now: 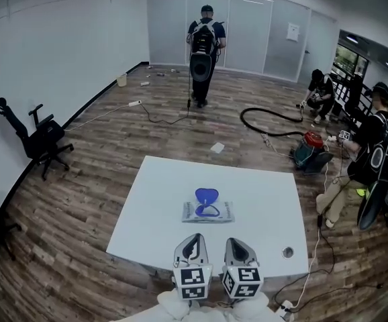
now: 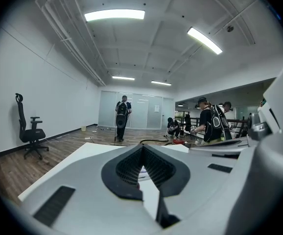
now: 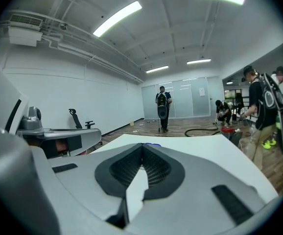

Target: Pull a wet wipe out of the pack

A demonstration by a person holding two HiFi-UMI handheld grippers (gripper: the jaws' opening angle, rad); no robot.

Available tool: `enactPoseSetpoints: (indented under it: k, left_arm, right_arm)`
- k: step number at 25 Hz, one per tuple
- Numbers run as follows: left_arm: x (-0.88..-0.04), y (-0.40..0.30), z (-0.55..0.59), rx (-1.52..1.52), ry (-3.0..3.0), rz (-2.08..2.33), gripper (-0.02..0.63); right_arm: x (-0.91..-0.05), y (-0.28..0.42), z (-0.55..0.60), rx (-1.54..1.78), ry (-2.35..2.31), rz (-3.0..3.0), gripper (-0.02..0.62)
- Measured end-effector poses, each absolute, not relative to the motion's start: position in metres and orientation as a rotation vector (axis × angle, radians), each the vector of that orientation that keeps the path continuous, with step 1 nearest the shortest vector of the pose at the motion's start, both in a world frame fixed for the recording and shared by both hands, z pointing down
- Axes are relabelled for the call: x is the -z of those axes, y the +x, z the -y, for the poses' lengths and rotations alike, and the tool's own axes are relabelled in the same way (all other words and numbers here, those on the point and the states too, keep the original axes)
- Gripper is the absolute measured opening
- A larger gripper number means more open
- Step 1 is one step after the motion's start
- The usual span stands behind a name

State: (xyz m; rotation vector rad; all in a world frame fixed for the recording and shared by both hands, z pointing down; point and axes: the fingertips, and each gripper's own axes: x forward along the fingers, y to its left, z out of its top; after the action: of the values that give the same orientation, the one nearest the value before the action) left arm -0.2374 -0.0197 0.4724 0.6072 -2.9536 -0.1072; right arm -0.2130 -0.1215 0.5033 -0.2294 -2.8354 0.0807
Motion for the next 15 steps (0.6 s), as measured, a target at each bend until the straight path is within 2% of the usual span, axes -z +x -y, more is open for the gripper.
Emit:
enactPoseSetpoints:
  k: [15]
  left_arm:
    - [-0.477,-0.266,0.029,0.092,0.632,2.939,-0.005]
  right_arm:
    - [-0.506,-0.248,0.123,-0.131,-0.254,2.835,0.009]
